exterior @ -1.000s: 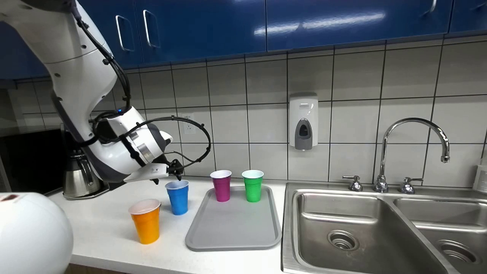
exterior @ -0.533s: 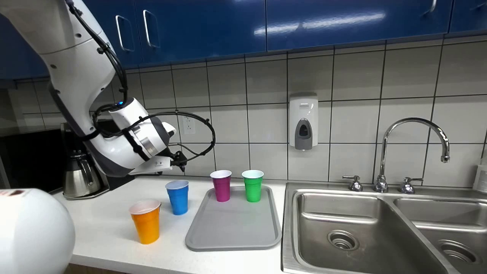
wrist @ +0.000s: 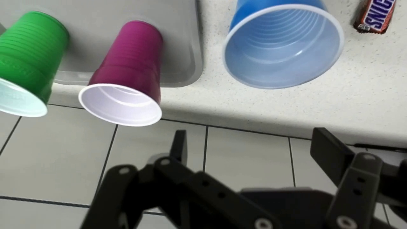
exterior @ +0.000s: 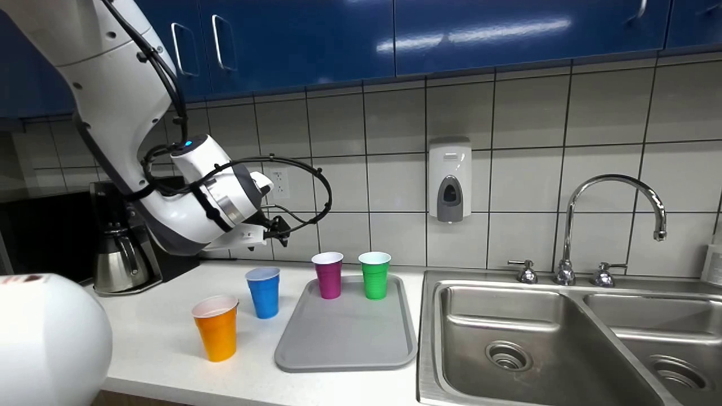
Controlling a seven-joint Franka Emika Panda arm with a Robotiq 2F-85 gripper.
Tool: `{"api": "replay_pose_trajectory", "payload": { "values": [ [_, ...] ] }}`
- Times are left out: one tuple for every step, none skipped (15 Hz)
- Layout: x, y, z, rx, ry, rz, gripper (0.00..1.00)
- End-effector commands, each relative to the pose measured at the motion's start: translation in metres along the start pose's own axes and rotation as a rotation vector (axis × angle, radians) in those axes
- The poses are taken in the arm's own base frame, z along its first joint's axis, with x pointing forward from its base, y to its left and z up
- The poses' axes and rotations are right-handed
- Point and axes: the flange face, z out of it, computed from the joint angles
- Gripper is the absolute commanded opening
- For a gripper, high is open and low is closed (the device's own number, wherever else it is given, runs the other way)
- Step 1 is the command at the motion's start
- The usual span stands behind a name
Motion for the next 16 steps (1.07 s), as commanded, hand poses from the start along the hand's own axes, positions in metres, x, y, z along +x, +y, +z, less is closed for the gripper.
{"api": "replay_pose_trajectory", "payload": {
  "values": [
    [-0.005,0.012,-0.009,-0.003,0.001,0.061,1.0],
    [-0.008,0.013,-0.01,-0.002,-0.008,0.07,1.0],
    [-0.01,0.016,-0.01,-0.005,-0.014,0.084,1.0],
    [-0.012,0.02,-0.011,-0.005,-0.02,0.1,1.0],
    [-0.014,0.023,-0.012,-0.004,-0.026,0.117,1.0],
    [-0.016,0.026,-0.013,-0.004,-0.03,0.132,1.0],
    [-0.017,0.03,-0.014,-0.005,-0.033,0.152,1.0],
    [-0.017,0.034,-0.016,-0.004,-0.035,0.171,1.0],
    [-0.018,0.039,-0.019,-0.002,-0.038,0.192,1.0],
    [-0.019,0.044,-0.021,-0.003,-0.039,0.215,1.0],
    [-0.019,0.051,-0.023,-0.007,-0.039,0.239,1.0],
    [-0.019,0.056,-0.025,-0.008,-0.043,0.26,1.0],
    [-0.021,0.06,-0.027,-0.008,-0.052,0.277,1.0],
    [-0.022,0.063,-0.03,-0.007,-0.064,0.296,1.0],
    [-0.023,0.065,-0.033,-0.007,-0.083,0.309,1.0],
    [-0.023,0.067,-0.034,-0.008,-0.1,0.323,1.0]
  ]
}}
